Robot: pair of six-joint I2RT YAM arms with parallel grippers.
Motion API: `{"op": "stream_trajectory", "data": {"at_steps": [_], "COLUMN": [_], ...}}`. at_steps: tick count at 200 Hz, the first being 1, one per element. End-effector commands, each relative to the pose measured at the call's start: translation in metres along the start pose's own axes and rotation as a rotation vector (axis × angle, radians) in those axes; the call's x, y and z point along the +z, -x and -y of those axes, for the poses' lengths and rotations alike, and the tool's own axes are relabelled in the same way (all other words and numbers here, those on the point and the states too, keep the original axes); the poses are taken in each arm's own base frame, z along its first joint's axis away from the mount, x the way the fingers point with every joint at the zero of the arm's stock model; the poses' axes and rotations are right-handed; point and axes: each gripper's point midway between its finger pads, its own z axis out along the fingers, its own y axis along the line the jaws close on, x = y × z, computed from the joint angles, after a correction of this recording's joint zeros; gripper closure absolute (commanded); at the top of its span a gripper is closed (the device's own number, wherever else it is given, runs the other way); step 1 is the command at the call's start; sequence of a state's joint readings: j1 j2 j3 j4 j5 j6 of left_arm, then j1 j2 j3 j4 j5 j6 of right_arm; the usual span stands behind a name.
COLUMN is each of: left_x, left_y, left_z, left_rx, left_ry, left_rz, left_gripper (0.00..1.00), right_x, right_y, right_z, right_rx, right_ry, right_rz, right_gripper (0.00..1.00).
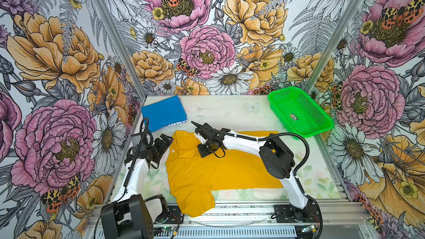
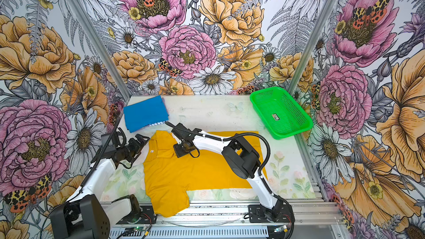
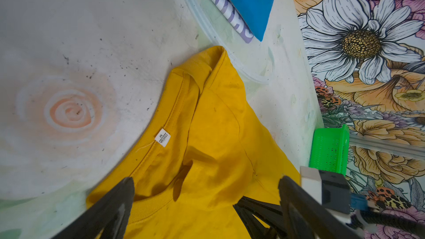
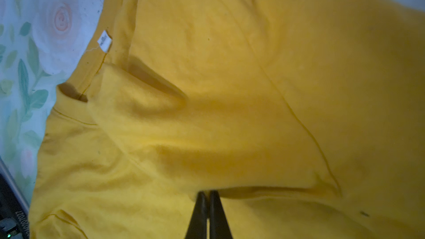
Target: Fold and stack the t-shirts
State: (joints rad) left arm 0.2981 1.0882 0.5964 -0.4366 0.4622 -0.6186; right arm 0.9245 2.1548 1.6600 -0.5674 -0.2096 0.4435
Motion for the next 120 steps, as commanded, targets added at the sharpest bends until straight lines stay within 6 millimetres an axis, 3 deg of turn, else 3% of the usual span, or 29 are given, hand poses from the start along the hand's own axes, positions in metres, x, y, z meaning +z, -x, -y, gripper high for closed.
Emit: {"op": "stream_trajectory", "data": {"at_steps": [1, 49, 86, 100, 113, 120], "left_x": [-0.002, -0.001, 0.001, 0.002, 0.004, 0.007], "left_y": [0.009, 0.011, 0.01, 0.009, 0.008, 0.007], "left_z": [0.008, 0.009, 0.011, 0.014, 0.017, 0.019], "left_rx": [0.023, 0.022, 0.027, 0.035, 0.05, 0.062], "left_ry": [-0.032, -0.03, -0.029, -0.028, -0.021, -0.015], "left_rz": [0.025, 0.025, 0.019, 0.015, 0.014, 0.008], "left_gripper": [0.01, 0.01, 0.01, 0.01, 0.01, 0.01], "right_x": [-0.035, -0.049, -0.045, -0.047, -0.056, -0.065], "right_y": [0.007, -0.023, -0.047, -0.056, -0.062, -0.061], "right_z": [-0.021, -0.022, -0.017, -0.011, 0.005, 0.014], "right_rx": [-0.037, -0.004, 0.004, 0.007, 0.02, 0.033], "right_ry": [0.059, 0.093, 0.103, 0.082, 0.028, 0.007], "right_rz": [0.049, 0.001, -0.055, -0.062, -0.045, -0.023], "right_gripper": [1.0, 1.0, 1.0, 0.76, 0.45, 0.38]}}
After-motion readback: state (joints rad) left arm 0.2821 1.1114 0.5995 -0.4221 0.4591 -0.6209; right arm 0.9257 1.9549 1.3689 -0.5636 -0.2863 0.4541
